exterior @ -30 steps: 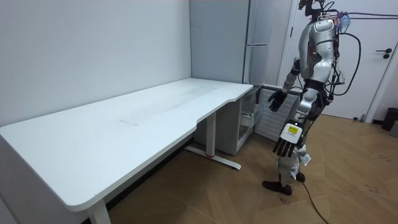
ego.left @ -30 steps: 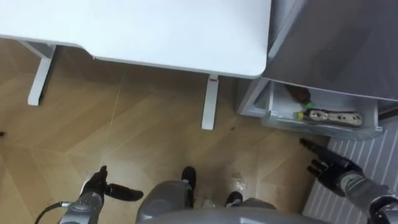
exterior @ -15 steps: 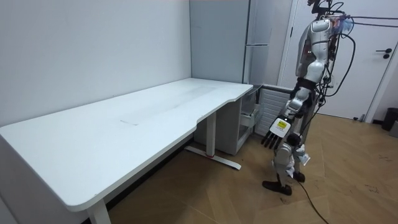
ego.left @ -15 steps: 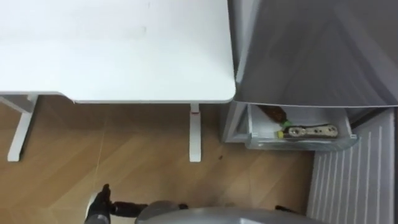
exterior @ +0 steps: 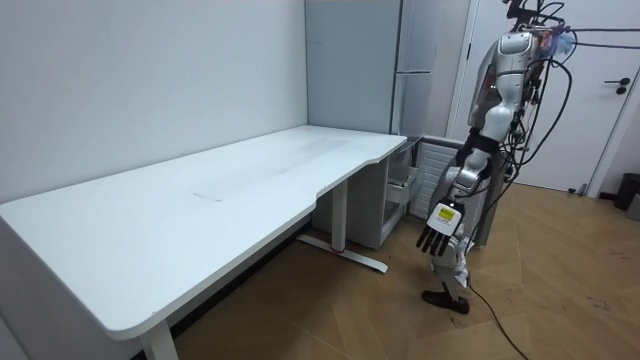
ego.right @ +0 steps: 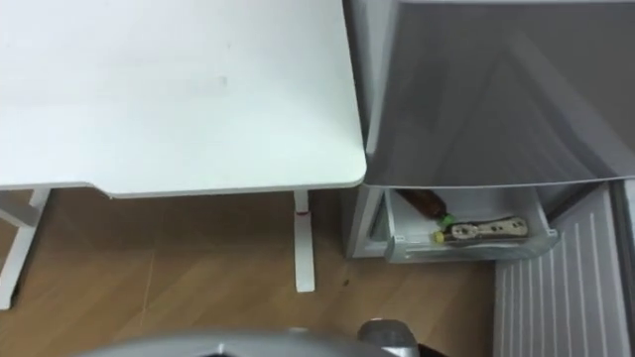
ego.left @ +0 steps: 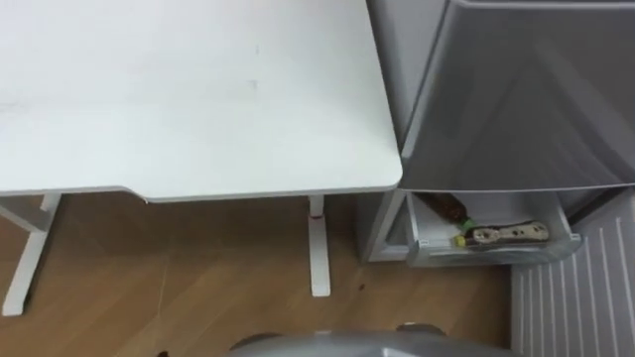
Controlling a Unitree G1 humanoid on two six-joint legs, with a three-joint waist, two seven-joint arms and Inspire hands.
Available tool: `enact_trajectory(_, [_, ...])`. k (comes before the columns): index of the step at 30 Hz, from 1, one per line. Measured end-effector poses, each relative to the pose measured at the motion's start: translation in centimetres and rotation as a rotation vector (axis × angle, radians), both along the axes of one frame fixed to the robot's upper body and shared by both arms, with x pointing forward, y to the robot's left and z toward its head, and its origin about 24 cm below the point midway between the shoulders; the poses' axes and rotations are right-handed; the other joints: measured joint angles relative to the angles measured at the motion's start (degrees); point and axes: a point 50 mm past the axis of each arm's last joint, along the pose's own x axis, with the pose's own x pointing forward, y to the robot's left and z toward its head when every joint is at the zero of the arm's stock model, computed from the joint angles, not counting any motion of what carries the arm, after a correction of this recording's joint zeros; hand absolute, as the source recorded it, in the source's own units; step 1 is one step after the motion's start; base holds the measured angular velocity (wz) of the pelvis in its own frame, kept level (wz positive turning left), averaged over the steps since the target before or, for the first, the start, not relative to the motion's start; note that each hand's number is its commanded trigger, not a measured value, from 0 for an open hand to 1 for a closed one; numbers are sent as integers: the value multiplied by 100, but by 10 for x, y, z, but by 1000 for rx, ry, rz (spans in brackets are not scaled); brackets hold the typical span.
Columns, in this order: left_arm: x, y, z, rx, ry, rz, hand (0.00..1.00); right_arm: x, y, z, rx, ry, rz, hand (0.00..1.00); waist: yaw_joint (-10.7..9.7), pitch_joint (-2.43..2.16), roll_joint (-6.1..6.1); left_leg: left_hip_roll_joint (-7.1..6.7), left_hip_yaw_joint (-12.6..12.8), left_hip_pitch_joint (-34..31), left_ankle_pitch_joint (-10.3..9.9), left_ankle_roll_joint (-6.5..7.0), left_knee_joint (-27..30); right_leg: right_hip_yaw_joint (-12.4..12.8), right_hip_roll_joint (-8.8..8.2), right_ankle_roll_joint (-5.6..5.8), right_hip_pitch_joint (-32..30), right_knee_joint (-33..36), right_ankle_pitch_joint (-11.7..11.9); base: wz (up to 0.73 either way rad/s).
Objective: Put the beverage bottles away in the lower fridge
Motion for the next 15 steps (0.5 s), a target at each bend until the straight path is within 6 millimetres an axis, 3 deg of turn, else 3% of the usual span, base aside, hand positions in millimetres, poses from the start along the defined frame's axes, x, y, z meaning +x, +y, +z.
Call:
enact_trajectory(1, [-4,1,0,1,11,2,0,1,1,0,-1,1,0,0,-5,-8,-26,-34,49,120,-14,1,-72,90,130,-34,19,-379,351,-14])
enact_trajectory(2, [-8,0,0,0,21,7,0,1,1,0,-2,1,0,0,-20,-22,-26,-52,55,163,-25,0,-100,46,143,-73,48,-455,345,-21])
enact_trajectory(3, [-13,-2,0,-6,37,12,0,3,1,0,-5,0,-1,0,-25,-33,16,-48,61,229,-48,-17,-153,85,186,-36,170,-629,356,-10])
enact_trajectory(8, [-17,-1,0,11,63,-19,0,14,5,-2,-3,-11,58,0,-1,-33,15,24,88,276,-12,-74,-381,63,292,-43,206,-865,395,-5])
enact_trajectory(15, [-2,-1,0,31,31,-51,0,40,6,-2,4,-78,44,0,-4,-37,18,78,53,193,18,-120,-576,14,382,-70,187,-1171,429,0])
